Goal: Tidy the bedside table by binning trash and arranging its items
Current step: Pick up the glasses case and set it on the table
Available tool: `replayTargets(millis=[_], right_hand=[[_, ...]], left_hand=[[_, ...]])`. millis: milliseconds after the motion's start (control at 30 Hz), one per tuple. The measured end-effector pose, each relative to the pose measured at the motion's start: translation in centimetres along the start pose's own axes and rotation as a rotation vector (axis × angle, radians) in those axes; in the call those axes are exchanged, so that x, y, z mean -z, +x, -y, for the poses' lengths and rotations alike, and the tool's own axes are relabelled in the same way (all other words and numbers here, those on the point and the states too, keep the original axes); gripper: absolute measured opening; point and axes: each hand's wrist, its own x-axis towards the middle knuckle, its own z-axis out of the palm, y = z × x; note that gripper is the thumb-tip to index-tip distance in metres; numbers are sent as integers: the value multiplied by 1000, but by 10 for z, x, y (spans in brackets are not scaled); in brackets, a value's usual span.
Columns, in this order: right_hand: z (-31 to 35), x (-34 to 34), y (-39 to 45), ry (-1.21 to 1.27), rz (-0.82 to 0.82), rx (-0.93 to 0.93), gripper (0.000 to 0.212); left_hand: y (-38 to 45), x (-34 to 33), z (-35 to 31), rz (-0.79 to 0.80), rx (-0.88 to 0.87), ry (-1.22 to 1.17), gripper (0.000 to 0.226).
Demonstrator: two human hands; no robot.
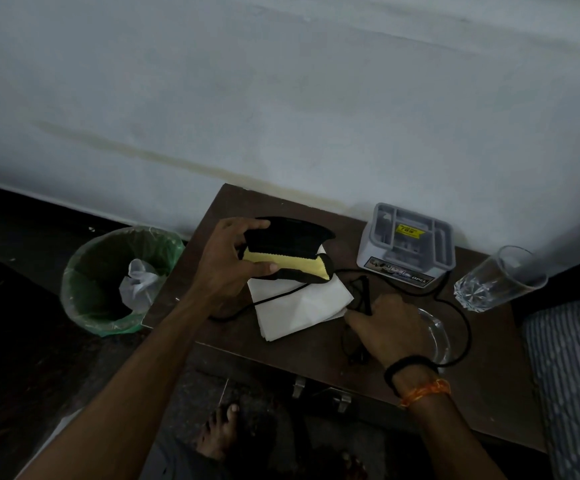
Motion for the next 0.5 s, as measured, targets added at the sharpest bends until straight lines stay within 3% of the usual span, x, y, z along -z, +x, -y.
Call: replayTargets(millis=[167,300,400,500], right_hand=[[2,33,-5,-74,-241,89,37],[21,46,-11,26,-445,395,20],[38,42,-8,97,-414,604,15],[46,27,0,67,-283,714,34]], left_hand=[[0,-2,4,45,22,-37,74],[0,-4,8,78,-5,-47,76],[1,-4,11,89,-31,-60,78],[0,-3,14,123,-57,-79,79]])
